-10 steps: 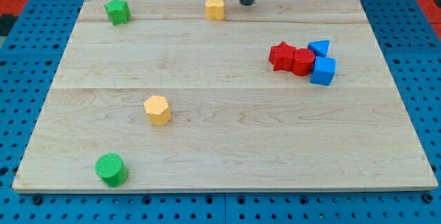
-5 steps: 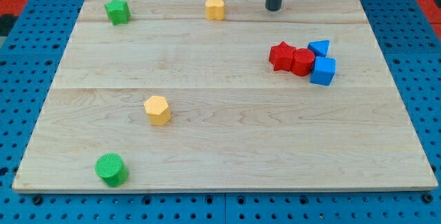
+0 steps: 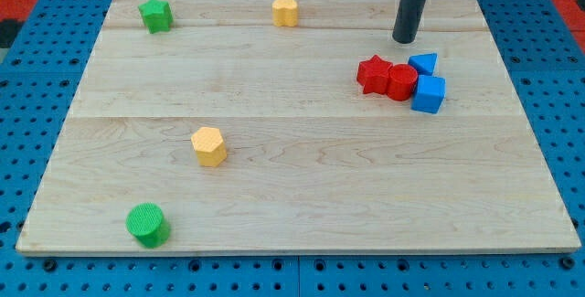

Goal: Move the red star towards up

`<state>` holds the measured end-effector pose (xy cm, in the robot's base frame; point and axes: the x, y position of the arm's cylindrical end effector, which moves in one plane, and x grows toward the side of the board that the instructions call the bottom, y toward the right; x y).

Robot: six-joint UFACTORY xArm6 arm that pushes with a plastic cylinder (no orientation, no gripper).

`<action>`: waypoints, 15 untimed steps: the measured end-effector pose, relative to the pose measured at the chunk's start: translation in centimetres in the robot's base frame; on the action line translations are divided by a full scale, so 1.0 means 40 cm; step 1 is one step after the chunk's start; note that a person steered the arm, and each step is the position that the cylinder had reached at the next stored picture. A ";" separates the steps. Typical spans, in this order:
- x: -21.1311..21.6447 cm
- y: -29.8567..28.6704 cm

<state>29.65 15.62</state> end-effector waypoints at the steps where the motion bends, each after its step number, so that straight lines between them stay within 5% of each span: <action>1: -0.015 -0.062; 2: -0.058 -0.227; 4: 0.095 -0.448; 5: 0.190 -0.433; 7: 0.359 -0.175; 10: 0.106 -0.111; 11: 0.053 -0.205; 12: 0.050 -0.269; 14: -0.048 -0.056; 15: -0.018 -0.081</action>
<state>28.93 12.37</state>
